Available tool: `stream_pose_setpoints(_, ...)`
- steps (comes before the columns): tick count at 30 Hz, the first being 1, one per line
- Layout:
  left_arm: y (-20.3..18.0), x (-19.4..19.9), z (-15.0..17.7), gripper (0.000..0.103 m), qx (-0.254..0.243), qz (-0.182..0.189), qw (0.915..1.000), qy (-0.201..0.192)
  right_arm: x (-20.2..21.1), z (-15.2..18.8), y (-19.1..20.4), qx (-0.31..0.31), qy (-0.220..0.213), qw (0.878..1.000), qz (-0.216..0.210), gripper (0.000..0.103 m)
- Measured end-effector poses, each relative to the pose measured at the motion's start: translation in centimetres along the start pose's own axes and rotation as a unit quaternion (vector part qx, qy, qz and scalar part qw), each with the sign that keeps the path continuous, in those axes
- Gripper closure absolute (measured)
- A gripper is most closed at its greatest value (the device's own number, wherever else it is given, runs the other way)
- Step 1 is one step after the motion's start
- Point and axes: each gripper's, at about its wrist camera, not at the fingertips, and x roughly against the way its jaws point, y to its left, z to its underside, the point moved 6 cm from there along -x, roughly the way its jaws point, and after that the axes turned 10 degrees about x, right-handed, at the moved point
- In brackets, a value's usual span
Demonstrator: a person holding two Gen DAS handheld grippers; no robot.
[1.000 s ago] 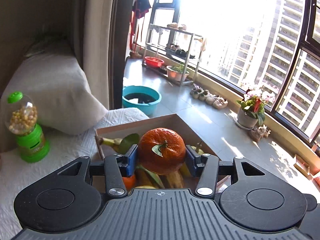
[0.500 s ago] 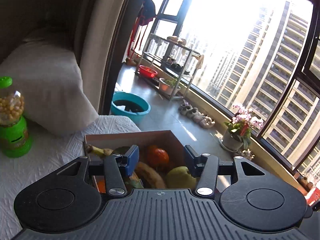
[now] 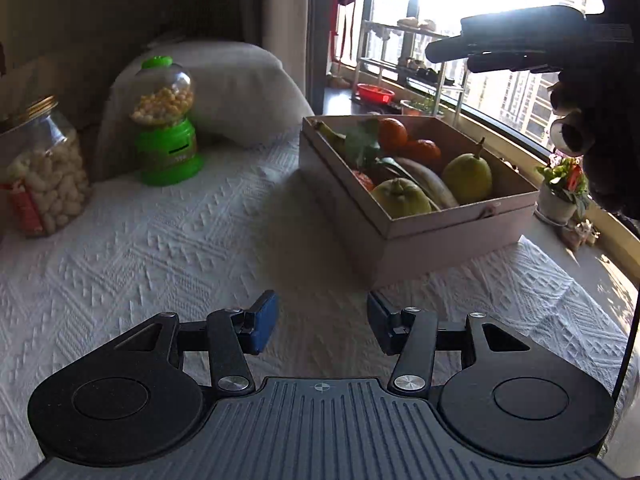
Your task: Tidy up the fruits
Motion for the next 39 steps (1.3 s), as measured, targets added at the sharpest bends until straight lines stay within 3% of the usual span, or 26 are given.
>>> stream_pose_setpoints(2,0.9,-0.1,1.2,0.049,0.006,-0.019,0.9998,0.005,2.3,1.4,1.5,0.018,-0.008,1.000,0.003,0.029)
stream_pose_setpoints(7,1.1,-0.9,2.6,0.049,0.022,-0.056,0.9982,-0.003,6.2,7.1,5.6,0.022,0.022,0.999,-0.031,0.028)
stream_pose_setpoints(11,0.6,-1.1,3.0,0.048,0.027,-0.079,0.9963,-0.017,5.6,11.6,7.6,-0.007,0.074,0.995,-0.063,0.028)
stream_pose_setpoints(16,0.0,-1.1,3.5,0.046,0.048,-0.096,0.9935,-0.039,3.1,15.7,8.0,-0.010,0.136,0.989,-0.051,0.028)
stream_pose_setpoints(18,-0.3,-1.1,3.8,0.045,0.053,-0.103,0.9920,-0.051,2.6,16.3,7.6,-0.009,0.144,0.989,-0.034,0.028)
stream_pose_setpoints(21,-0.8,-1.1,3.8,0.044,0.052,-0.108,0.9913,-0.053,2.4,16.8,7.1,-0.005,0.131,0.991,-0.012,0.017)
stream_pose_setpoints(23,-0.8,-1.1,3.7,0.042,0.058,-0.110,0.9907,-0.054,2.1,17.2,7.3,0.007,0.138,0.990,-0.015,0.002)
stream_pose_setpoints(39,-1.1,-1.5,3.7,0.038,0.055,-0.114,0.9904,-0.057,2.6,17.5,7.1,-0.006,0.117,0.993,0.006,0.000)
